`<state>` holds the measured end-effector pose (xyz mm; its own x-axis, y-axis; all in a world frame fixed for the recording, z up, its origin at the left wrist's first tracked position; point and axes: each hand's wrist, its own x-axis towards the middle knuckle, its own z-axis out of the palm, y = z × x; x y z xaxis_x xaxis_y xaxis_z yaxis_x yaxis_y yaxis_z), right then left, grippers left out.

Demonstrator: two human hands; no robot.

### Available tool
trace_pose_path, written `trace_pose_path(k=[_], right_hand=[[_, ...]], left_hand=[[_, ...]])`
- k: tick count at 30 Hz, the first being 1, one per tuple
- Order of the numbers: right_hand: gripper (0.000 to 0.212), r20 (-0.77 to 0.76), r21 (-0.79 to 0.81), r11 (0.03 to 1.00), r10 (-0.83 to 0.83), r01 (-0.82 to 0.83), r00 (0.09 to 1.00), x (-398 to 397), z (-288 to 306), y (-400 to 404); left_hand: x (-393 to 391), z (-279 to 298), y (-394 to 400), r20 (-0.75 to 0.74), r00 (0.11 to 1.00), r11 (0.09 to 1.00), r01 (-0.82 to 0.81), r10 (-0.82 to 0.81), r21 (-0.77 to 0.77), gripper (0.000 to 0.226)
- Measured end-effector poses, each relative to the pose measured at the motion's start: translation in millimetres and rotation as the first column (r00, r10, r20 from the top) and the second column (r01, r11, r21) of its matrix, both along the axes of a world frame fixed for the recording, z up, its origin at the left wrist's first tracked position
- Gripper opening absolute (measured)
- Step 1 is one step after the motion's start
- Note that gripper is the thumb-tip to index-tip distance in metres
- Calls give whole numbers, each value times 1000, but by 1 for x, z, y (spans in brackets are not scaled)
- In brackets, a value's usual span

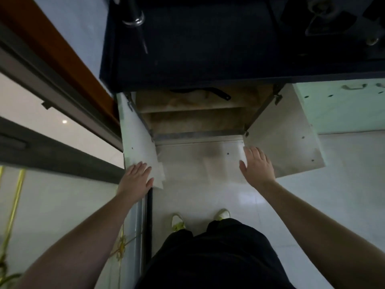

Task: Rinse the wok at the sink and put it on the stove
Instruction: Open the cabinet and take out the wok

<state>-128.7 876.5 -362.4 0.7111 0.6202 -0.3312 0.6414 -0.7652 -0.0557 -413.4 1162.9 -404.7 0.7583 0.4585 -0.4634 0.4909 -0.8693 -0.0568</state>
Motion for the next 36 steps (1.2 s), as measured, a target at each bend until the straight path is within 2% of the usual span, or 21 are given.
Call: trace_pose_path(k=[4,7,15,19,24,27,31,36], right_hand=[[57,32,61,992,109,-111,993,-44,12,56],[56,60,79,981,174,-178,983,-68,21,90],[57,115,96,975,191,-202,975,-94,43,124],[58,126,93,979,168,-180,978,-89,51,121],[59,123,126,988,74,-89,990,-61,62,112],[60,119,158,986,28,-47,992,-33,63,110],[60,111,193,981,-7,-15,994,7,56,109],[58,103,239,971,-33,7,994,57,28,113]], left_hand=[[-28,6,18,-32,999,1000,-4,5,31,58],[-40,14,30,-48,996,997,-71,72,23,59],[-49,27,37,-49,994,995,-97,98,23,55],[-18,41,32,26,998,998,-59,59,-5,52],[46,64,19,310,950,999,48,-44,-6,47],[92,79,8,417,903,994,112,-104,6,51],[153,89,-6,399,910,992,126,-110,-14,56],[217,73,-18,394,917,996,82,-66,-23,55]])
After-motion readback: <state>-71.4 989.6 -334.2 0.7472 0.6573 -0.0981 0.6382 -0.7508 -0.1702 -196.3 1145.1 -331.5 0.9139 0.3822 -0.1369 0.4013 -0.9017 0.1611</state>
